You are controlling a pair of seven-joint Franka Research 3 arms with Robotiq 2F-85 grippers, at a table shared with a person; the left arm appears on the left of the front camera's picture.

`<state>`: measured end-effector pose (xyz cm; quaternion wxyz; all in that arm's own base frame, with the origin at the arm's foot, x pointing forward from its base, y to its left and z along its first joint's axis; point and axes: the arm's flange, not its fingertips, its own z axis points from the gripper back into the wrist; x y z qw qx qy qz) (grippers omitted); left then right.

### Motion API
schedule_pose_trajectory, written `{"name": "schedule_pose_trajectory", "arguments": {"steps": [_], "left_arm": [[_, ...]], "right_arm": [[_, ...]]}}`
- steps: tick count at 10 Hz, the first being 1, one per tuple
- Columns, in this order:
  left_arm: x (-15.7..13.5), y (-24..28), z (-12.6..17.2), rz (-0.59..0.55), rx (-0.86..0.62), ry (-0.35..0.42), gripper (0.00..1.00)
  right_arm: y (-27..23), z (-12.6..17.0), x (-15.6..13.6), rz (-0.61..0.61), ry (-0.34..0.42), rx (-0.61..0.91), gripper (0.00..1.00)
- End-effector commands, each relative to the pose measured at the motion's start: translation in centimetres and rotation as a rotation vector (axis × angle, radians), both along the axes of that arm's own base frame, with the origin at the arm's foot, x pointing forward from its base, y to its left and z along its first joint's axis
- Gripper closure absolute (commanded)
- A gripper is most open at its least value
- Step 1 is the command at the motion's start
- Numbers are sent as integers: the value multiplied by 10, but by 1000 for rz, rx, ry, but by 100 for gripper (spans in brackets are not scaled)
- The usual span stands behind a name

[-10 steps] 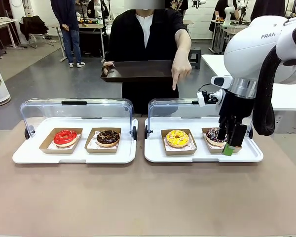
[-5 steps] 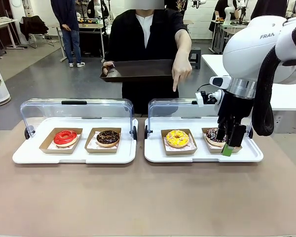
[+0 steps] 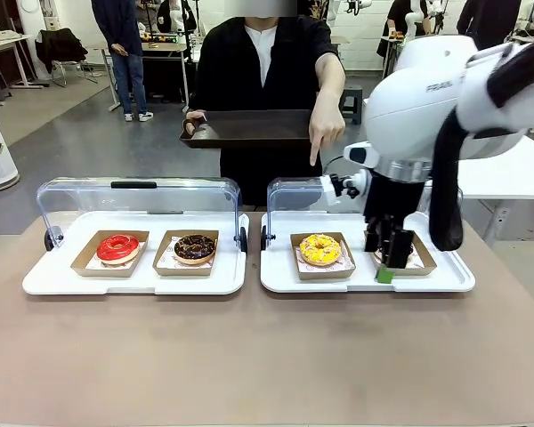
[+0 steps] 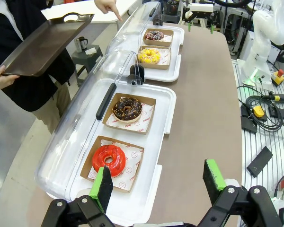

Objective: Provide the desired donut to the person.
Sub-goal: Pick up and lift the Paper togo box containing the Donut pointed at by the person.

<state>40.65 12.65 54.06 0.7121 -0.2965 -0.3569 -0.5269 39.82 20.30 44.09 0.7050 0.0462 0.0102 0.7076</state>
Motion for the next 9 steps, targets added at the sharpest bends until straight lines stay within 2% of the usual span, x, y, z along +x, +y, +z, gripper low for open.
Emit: {"name": "schedule_pose_trajectory", "arguments": {"steps": [1, 3, 5, 9], "left_arm": [[0, 0, 1, -6, -17, -12, 0], [0, 0, 1, -6, -17, -12, 0], [0, 0, 1, -6, -17, -12, 0], [0, 0, 1, -6, -17, -12, 0]], "right_arm": [[16, -12, 31, -12, -44, -34, 0], [22, -25, 64, -2, -95, 9, 0], [20, -35, 86, -7, -96, 38, 0], [17, -39, 92, -31, -91, 49, 0]]}}
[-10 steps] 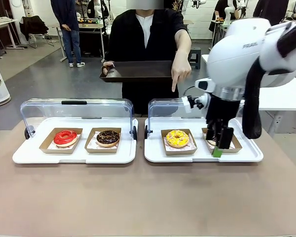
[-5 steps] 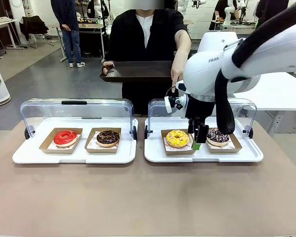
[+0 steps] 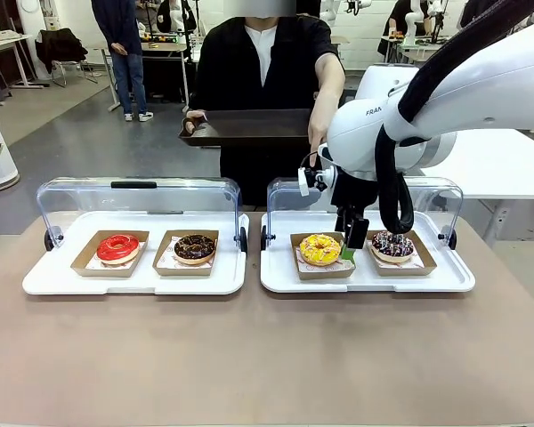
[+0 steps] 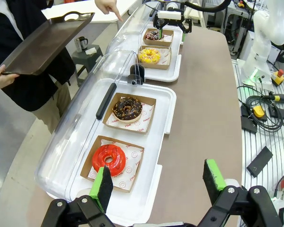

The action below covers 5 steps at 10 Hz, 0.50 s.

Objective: Provide the desired donut to the person.
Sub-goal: Pick up and lift the Paper togo box containing the Donut pointed at by the person.

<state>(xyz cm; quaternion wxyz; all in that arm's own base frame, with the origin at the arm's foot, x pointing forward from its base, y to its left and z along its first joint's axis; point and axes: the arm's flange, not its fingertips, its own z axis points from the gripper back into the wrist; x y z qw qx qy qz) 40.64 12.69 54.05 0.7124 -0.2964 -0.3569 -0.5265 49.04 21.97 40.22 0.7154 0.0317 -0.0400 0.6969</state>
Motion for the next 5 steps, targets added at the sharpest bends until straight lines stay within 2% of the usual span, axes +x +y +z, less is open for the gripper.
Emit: {"name": "schedule_pose_trajectory", "arguments": {"steps": [1, 5], "left_arm": [[1, 0, 1, -7, -17, -13, 0], [1, 0, 1, -7, -17, -13, 0]], "right_arm": [[0, 0, -1, 3, 0, 0, 0], [1, 0, 0, 2, 0, 0, 0]]}}
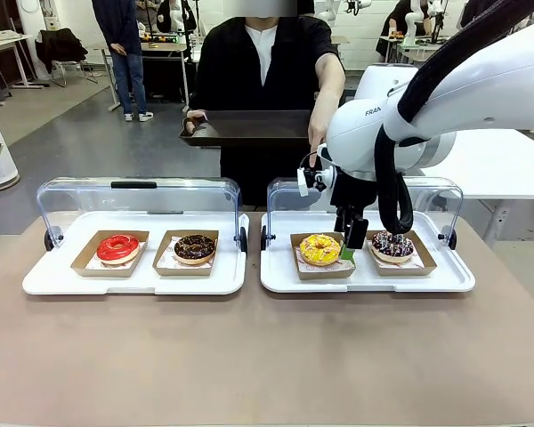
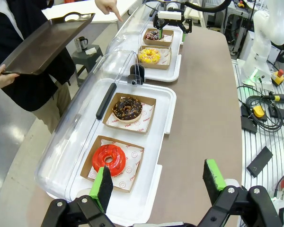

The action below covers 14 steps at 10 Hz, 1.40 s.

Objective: Provide the desired donut to the person.
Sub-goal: Pick up and lift the Paper togo box containing the Donut pointed at by the person.

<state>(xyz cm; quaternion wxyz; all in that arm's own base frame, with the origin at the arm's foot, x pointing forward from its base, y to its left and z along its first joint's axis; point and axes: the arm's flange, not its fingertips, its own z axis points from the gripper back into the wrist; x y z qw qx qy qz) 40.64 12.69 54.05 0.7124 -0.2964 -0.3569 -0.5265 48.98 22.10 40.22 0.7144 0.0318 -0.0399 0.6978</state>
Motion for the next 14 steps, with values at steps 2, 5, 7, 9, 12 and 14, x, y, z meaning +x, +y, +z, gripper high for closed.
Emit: {"name": "schedule_pose_trajectory", "arguments": {"steps": [2, 5, 7, 9, 12, 14], "left_arm": [[1, 0, 1, -7, -17, -13, 0], [1, 0, 1, -7, -17, -13, 0], [1, 0, 1, -7, -17, -13, 0], [1, 0, 1, -7, -17, -13, 0], [1, 0, 1, -7, -17, -13, 0], [1, 0, 1, -7, -17, -13, 0]], "right_arm": [[-4, -11, 2, 31, -30, -16, 0], [-5, -28, 2, 80, -20, -45, 0], [-7, -38, 2, 88, -15, -61, 0], [-9, -51, 2, 101, -12, -60, 0], [-9, -61, 7, 121, -30, -51, 0], [-10, -66, 12, 134, -48, -40, 0]]}}
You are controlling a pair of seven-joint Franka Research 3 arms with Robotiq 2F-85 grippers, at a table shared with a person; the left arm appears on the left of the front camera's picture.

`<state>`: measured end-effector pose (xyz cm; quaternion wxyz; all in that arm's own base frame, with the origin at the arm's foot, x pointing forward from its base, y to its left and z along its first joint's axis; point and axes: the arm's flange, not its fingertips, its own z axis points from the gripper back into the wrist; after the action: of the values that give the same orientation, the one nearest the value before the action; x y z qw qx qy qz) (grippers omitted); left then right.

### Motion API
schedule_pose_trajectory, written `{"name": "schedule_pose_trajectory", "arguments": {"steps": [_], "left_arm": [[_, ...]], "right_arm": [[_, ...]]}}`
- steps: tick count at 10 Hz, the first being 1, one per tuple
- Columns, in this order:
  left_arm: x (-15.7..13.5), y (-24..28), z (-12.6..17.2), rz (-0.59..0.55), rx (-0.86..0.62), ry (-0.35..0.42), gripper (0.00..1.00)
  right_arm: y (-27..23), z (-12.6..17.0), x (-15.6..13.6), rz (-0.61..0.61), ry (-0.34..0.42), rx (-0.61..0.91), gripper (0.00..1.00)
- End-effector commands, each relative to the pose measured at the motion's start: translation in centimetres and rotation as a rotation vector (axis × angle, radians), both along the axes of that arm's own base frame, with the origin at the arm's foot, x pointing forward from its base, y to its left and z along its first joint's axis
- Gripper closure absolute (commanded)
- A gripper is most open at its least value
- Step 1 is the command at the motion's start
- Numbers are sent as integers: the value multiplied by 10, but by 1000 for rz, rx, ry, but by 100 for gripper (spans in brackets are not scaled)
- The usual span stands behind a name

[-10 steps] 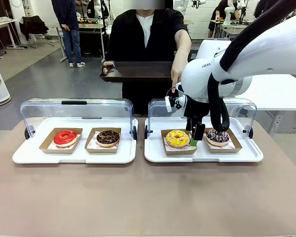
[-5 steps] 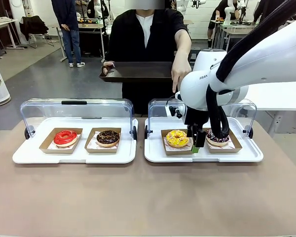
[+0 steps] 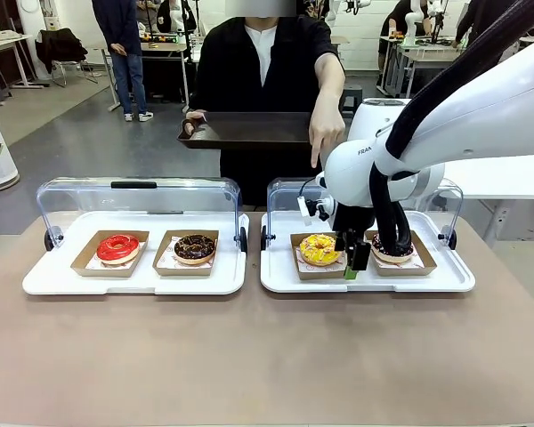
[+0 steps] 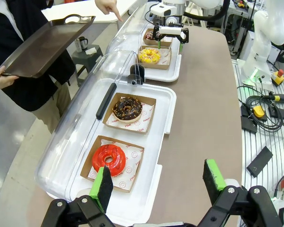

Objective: Provide the desired donut to the person.
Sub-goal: Pick up and lift the Paper togo box containing the Donut pointed at by the person.

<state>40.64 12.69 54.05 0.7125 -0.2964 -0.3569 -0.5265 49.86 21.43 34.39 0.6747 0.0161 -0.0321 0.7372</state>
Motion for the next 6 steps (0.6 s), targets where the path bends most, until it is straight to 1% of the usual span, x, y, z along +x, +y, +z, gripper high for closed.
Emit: {"name": "schedule_pose_trajectory", "arguments": {"steps": [1, 6], "left_arm": [[1, 0, 1, -7, -17, -13, 0], [1, 0, 1, -7, -17, -13, 0]], "right_arm": [[-4, -9, 5, 21, -32, -6, 0], [-7, -12, 12, 8, -33, -11, 0]]}}
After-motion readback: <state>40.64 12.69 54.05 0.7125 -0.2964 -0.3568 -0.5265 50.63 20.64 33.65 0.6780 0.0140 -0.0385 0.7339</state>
